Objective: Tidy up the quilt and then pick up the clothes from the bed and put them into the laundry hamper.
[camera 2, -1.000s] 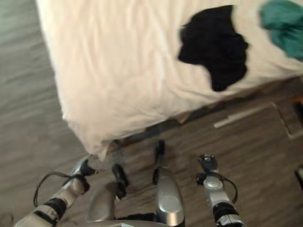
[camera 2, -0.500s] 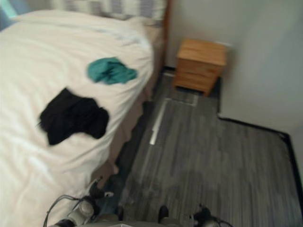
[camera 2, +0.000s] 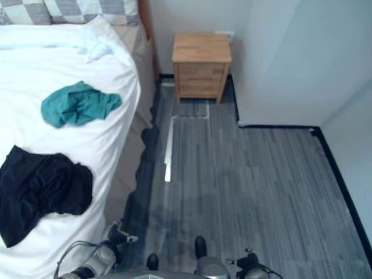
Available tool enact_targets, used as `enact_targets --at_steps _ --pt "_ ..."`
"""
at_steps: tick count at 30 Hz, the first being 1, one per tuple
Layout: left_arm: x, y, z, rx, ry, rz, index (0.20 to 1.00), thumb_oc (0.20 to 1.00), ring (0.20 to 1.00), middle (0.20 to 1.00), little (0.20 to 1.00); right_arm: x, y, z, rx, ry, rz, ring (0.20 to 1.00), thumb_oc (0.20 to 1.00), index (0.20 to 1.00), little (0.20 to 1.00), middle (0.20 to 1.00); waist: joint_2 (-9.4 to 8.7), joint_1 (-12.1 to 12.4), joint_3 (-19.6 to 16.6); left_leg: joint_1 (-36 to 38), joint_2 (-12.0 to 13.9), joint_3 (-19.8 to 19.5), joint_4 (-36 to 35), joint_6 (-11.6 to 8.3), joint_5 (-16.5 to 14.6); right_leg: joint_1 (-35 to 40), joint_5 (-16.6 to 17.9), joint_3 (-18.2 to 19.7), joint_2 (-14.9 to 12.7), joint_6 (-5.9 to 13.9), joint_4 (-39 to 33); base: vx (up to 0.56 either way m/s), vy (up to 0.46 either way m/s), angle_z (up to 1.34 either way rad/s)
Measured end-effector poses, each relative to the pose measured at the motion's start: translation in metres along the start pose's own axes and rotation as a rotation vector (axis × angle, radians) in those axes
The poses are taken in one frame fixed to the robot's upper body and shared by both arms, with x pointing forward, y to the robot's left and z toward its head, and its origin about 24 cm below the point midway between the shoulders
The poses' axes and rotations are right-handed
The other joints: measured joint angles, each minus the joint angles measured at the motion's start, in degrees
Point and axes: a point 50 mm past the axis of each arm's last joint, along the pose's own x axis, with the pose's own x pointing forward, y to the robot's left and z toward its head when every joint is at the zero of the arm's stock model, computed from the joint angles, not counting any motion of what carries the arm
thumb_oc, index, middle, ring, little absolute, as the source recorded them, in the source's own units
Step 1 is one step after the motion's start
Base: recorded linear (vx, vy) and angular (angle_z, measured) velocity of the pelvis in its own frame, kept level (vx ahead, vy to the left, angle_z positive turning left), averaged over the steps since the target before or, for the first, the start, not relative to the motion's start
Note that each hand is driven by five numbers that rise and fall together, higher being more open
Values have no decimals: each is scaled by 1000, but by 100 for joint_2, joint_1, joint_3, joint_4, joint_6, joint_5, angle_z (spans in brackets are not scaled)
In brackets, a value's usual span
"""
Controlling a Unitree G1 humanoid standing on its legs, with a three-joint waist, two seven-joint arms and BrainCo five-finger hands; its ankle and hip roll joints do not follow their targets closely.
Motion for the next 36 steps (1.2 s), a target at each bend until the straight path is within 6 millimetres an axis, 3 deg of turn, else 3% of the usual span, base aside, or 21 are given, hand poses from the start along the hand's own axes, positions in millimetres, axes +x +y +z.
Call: enact_targets --at_steps 3,8,10,11,12,14,15,16,18,19,20,21,23,25,27,28,29,31,33,34,36 --pt "-4 10 -27 -232 112 36 1000 1000 1000 1000 1000 -2 5 -12 170 74 12 1000 1000 1000 1000 1000 -65 -5 -9 -6 165 584 -2 -139 -129 -11 -39 -1703 -329 22 -18 103 -25 -28" --pt "-12 4 -52 -238 198 16 1000 1000 1000 1000 1000 -9 7 -41 169 162 26 1000 1000 1000 1000 1000 -66 -149 16 -84 332 813 200 -216 -167 -151 -42 -1587 -114 -30 -20 130 -114 -24" --pt "-9 9 -48 -260 191 34 1000 1000 1000 1000 1000 -7 8 -37 167 156 40 1000 1000 1000 1000 1000 -238 -114 91 -624 305 861 1423 -598 -438 -116 -152 -1532 -141 -144 -18 96 -183 -17" --pt "-8 8 -43 -306 187 38 1000 1000 1000 1000 1000 -4 6 -26 165 129 39 1000 1000 1000 1000 1000 -318 -13 149 -1464 289 751 3148 -678 -440 -87 -262 -1473 -143 -361 60 215 -217 -43" --pt "-5 18 -39 -324 168 69 1000 1000 1000 1000 1000 -2 2 -20 158 109 29 1000 1000 1000 1000 1000 -323 71 256 -2254 397 372 4846 -835 201 51 -338 -1383 -116 -475 115 273 -141 -32" --pt "-3 21 -35 -322 149 78 1000 1000 1000 1000 1000 2 -3 -1 132 46 23 1000 1000 1000 1000 1000 -378 234 339 -3072 140 327 5807 -616 237 264 -482 -1340 -197 -675 48 545 -13 -16" --pt "2 28 -19 -293 82 87 1000 1000 1000 1000 1000 7 -12 26 82 7 12 1000 1000 1000 1000 1000 -448 499 534 -3353 -172 627 5191 -497 -54 201 -381 -1075 -284 -416 13 854 139 -59" --pt "2 26 -16 -286 75 77 1000 1000 1000 1000 1000 11 -20 55 65 -63 -4 1000 1000 1000 1000 1000 -337 508 638 -3249 -328 934 3486 -390 -175 219 -474 -941 -283 -294 -4 784 104 -95" --pt "0 13 -23 -299 124 48 1000 1000 1000 1000 1000 11 -27 74 49 -127 -22 1000 1000 1000 1000 1000 33 618 603 -2657 -117 1870 157 -359 262 522 -756 -1100 75 -336 -25 695 74 -37" --pt "-1 14 -27 -302 148 50 1000 1000 1000 1000 1000 11 -23 64 51 -107 -12 1000 1000 1000 1000 1000 73 655 607 -2632 110 2298 -49 -296 313 879 -1019 -1177 276 -349 -29 788 67 -1" --pt "-4 12 -39 -288 185 47 1000 1000 1000 1000 1000 9 -15 47 48 -70 6 1000 1000 1000 1000 1000 -119 791 509 -2563 136 2246 28 -126 449 1173 -1239 -1147 237 -316 -29 703 74 4" --pt "-11 11 -59 -303 256 52 1000 1000 1000 1000 1000 4 1 14 48 7 41 1000 1000 1000 1000 1000 -557 794 252 -2641 -61 2182 982 88 372 1440 -1478 -1257 0 -172 99 667 120 -7" --pt "-20 -2 -75 -281 316 22 1000 1000 1000 1000 1000 -2 8 -16 32 95 58 1000 1000 1000 1000 1000 -597 719 29 -2304 -73 1980 1106 604 659 967 -1729 -1454 -112 66 1735 447 117 4" --pt "-19 4 -77 -260 323 33 1000 1000 1000 1000 1000 -7 12 -34 27 151 68 1000 1000 1000 1000 1000 -562 557 37 -1847 -129 1926 632 694 657 75 -1106 -1452 -363 556 3801 449 66 4" --pt "-13 19 -68 -240 286 62 1000 1000 1000 1000 1000 -9 10 -42 32 159 64 1000 1000 1000 1000 1000 -425 232 128 -1077 -247 1599 315 721 500 -974 -989 -1322 -690 569 5814 577 -103 58" --pt "-9 23 -59 -234 246 72 1000 1000 1000 1000 1000 -9 10 -41 28 155 65 1000 1000 1000 1000 1000 -338 197 121 -931 -259 1327 292 632 285 -1246 -1286 -1303 -679 507 5694 744 -248 70" --pt "-5 26 -49 -224 205 78 1000 1000 1000 1000 1000 -8 10 -38 24 145 64 1000 1000 1000 1000 1000 -190 98 153 -757 -194 1184 190 663 212 -1384 -1488 -1382 -589 148 5004 611 -322 92" --pt "6 43 -19 -229 116 122 1000 1000 1000 1000 1000 -5 15 -19 12 71 82 1000 1000 1000 1000 1000 -87 -24 164 -534 -307 598 59 441 56 -1609 -1466 -1190 -424 150 2499 640 -348 156" --pt "10 51 -3 -237 65 143 1000 1000 1000 1000 1000 -2 11 -5 16 33 72 1000 1000 1000 1000 1000 -139 -93 190 -311 -435 58 9 398 -89 -1587 -965 -881 -413 268 718 498 -288 170" --pt "10 50 -7 -242 82 144 1000 1000 1000 1000 1000 0 7 1 13 15 64 1000 1000 1000 1000 1000 -221 -136 206 -104 -375 -260 7 301 -372 -1538 -563 -191 -329 351 -61 359 -269 134" --pt "4 48 -27 -235 134 145 1000 1000 1000 1000 1000 -1 10 3 19 2 73 1000 1000 1000 1000 1000 -417 -145 124 276 -368 -413 10 222 -602 -1517 -206 -63 -415 267 152 360 -277 141"
